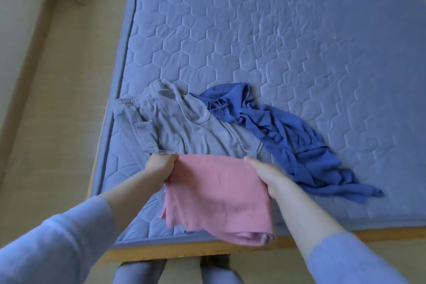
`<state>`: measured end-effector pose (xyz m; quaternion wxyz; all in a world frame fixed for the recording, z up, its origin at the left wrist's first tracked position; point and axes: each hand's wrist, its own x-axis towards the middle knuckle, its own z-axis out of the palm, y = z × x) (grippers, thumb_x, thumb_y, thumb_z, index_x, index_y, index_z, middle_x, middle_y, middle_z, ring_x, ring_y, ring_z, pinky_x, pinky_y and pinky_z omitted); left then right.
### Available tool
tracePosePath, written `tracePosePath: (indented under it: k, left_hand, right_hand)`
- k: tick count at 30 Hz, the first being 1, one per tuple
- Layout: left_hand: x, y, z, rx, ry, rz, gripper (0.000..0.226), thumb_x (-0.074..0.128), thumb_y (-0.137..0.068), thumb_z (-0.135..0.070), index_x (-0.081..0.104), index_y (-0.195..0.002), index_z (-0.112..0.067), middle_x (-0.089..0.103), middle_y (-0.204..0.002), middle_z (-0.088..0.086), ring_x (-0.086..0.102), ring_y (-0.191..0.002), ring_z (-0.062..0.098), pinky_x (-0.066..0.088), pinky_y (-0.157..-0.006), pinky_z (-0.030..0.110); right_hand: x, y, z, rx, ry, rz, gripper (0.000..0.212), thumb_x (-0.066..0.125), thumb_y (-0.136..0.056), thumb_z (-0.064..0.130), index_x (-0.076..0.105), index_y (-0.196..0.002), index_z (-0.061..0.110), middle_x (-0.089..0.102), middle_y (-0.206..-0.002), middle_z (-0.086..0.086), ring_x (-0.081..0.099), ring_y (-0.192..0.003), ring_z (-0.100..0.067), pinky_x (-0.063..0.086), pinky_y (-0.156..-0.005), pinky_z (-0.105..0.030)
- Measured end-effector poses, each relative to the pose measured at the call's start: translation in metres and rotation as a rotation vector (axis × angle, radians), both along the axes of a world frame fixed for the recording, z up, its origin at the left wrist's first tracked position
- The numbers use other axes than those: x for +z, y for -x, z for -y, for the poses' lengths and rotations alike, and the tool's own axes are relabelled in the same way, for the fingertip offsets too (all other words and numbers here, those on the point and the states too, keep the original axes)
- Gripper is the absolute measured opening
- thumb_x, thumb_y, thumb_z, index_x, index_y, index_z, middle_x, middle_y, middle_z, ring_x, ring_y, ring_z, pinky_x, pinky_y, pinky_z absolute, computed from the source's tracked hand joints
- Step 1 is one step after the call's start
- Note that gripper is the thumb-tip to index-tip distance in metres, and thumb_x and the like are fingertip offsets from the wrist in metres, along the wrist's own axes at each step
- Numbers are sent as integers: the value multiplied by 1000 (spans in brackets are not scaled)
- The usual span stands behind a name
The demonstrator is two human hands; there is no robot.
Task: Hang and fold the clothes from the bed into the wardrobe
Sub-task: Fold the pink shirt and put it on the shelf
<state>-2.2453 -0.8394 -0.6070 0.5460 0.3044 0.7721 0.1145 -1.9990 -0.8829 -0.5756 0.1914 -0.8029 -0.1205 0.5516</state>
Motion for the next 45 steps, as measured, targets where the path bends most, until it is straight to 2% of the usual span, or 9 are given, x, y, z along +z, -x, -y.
tracePosePath:
  k: [10,17,20,24,29,35,38,41,45]
  left_hand:
    - [-66,7,-51,-349,-63,-285,55,60,-84,-59,49,-54,-14,58,-59,4,58,-65,24,41,-57,29]
    - [-68,-12,-3,-178,-231,-226,51,67,-85,-41,43,-119,-12,46,-124,13,49,-113,29,37,-87,31]
    - [-76,-9,7,-249,-173,-274,32,65,-86,-42,54,-87,-12,56,-102,13,54,-104,30,38,-77,31]
    - [-78,-6,5,-263,-47,-230,47,69,-83,-38,47,-49,-15,52,-53,4,54,-58,22,37,-50,26]
    - [-71,20,-12,50,87,79,21,69,-75,-31,61,-69,-13,56,-69,3,52,-70,21,50,-71,30]
    - [-78,31,10,-182,67,-17,30,71,-71,-34,60,-75,-6,57,-72,8,55,-71,24,54,-79,42]
    - [-85,27,14,-130,-54,-124,29,75,-79,-29,58,-87,-7,64,-81,6,60,-76,26,52,-77,41]
    - [-87,30,15,-70,-43,-51,22,76,-80,-26,62,-84,-9,63,-70,3,57,-63,20,53,-74,37]
    - [-86,35,9,-40,17,65,20,71,-81,-22,64,-81,-4,53,-63,4,47,-59,19,46,-65,34]
  right_hand:
    - [-101,10,-62,177,-167,176,42,68,-87,36,63,-116,6,67,-117,-12,62,-108,-29,50,-97,-43]
    - [-95,14,-36,82,-13,16,87,66,-73,66,50,-134,7,61,-128,-10,60,-113,-30,47,-102,-45]
    - [-96,11,-32,33,-16,-74,76,71,-75,57,55,-129,6,66,-119,-12,65,-105,-31,52,-96,-47]
    - [-92,11,-42,-118,-33,-202,38,67,-90,30,65,-116,3,70,-107,-19,70,-87,-31,59,-74,-41]
    - [-86,9,-39,-340,13,-487,40,62,-93,26,62,-126,3,68,-117,-19,67,-102,-29,54,-89,-39]
    - [-100,21,2,-228,135,-488,62,80,-67,56,68,-106,10,74,-91,-15,70,-70,-32,56,-72,-51]
    - [-101,23,8,-229,96,-545,39,89,-60,37,76,-83,8,73,-88,-14,70,-70,-29,59,-78,-44]
    - [-97,22,8,-192,50,-569,11,77,-70,15,74,-79,9,73,-77,-11,70,-59,-23,52,-47,-22]
    - [-97,17,10,-220,57,-555,10,67,-82,9,75,-76,8,70,-71,-7,65,-54,-18,47,-42,-19]
